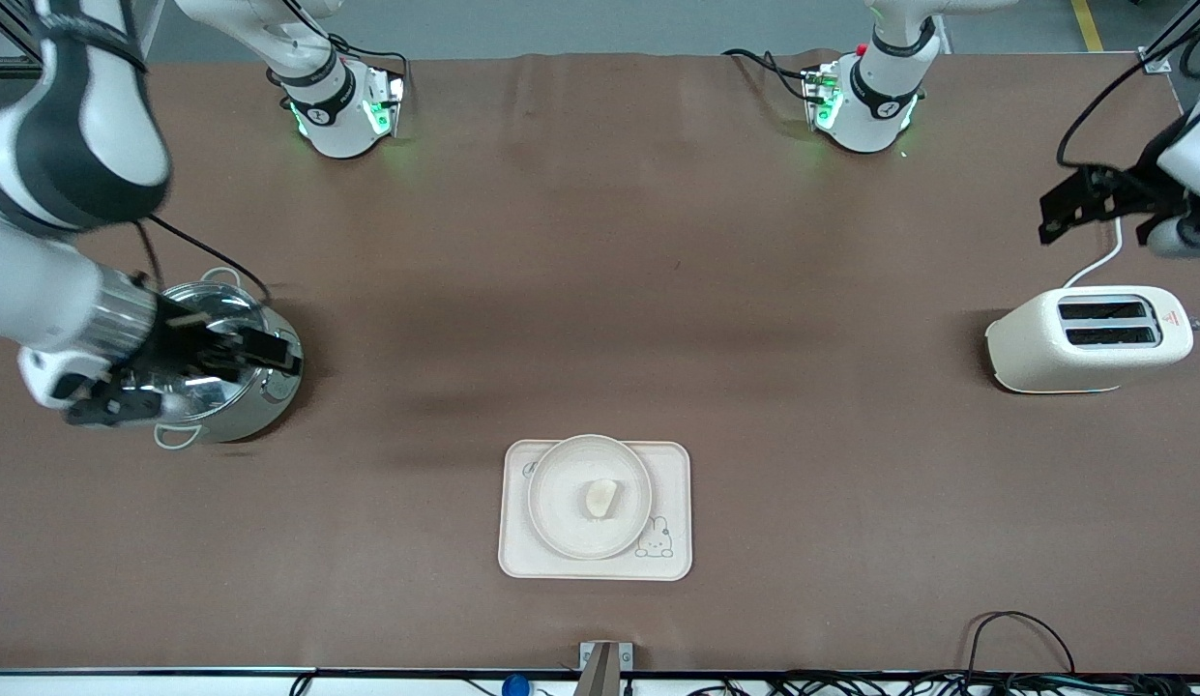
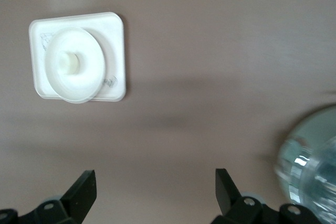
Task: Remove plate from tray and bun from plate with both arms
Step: 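Move the right gripper past the steel pot toward the white plate, then grasp the plate rim with the right gripper while the left gripper approaches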
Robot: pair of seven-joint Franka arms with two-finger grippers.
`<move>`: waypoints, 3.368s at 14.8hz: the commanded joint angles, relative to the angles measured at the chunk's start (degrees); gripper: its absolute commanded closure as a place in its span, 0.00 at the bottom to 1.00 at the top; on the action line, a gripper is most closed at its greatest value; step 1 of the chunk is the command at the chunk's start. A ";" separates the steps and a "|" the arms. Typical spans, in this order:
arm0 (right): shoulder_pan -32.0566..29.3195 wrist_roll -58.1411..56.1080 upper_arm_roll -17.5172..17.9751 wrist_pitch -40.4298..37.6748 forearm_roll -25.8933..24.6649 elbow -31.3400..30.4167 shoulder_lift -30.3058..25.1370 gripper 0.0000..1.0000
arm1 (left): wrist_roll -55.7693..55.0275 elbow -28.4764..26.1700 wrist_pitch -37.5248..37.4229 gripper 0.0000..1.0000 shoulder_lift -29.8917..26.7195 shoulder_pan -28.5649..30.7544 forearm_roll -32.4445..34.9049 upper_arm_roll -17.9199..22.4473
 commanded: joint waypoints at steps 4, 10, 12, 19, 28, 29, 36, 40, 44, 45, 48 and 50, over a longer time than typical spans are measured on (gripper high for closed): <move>11.00 8.01 -0.27 17.51 5.81 1.47 11.57 0.00 | -4.66 5.58 4.74 0.00 7.22 0.27 0.00 0.46; 18.48 11.43 -0.27 30.18 5.89 2.35 19.32 0.00 | -5.01 5.14 4.21 0.00 6.70 0.27 0.26 0.54; 19.53 15.46 -0.36 33.96 5.72 2.35 21.34 0.00 | -4.84 5.05 4.21 0.00 7.05 0.27 0.00 0.46; 20.06 19.24 -0.44 41.70 5.55 7.00 31.45 0.00 | -5.18 5.05 5.17 0.00 8.37 -0.08 -0.35 0.46; 19.80 20.84 -0.45 41.80 5.55 14.73 37.34 0.23 | -5.10 5.14 7.02 0.00 9.07 -0.87 -0.62 -0.07; 19.89 20.67 -0.45 41.80 5.28 15.35 37.78 0.27 | -5.10 5.14 7.11 0.00 9.16 -0.87 -0.62 -0.07; 19.71 15.48 -0.62 41.88 5.02 16.06 39.01 0.61 | -4.31 5.14 7.72 0.00 9.86 -0.87 -0.62 -0.34; 19.45 12.25 -0.62 43.20 5.02 16.06 39.89 0.74 | -3.78 5.32 9.74 0.00 11.44 -1.66 -0.53 -0.42; 19.27 10.03 -0.62 43.99 5.10 16.06 40.33 0.82 | -4.83 5.41 12.29 0.00 12.32 -3.07 -0.44 -0.51; 19.27 10.20 -0.62 44.34 5.10 16.15 40.51 0.85 | -5.01 5.41 12.47 0.00 12.58 -3.68 -0.53 -0.51; 19.45 10.65 -0.62 44.52 5.19 16.59 40.77 0.97 | -6.23 5.23 12.47 0.00 13.02 -5.69 -0.53 -0.51; 19.45 10.65 -0.62 44.61 5.19 16.68 40.95 0.99 | -9.13 5.23 12.56 0.00 13.90 -7.72 -0.44 -0.51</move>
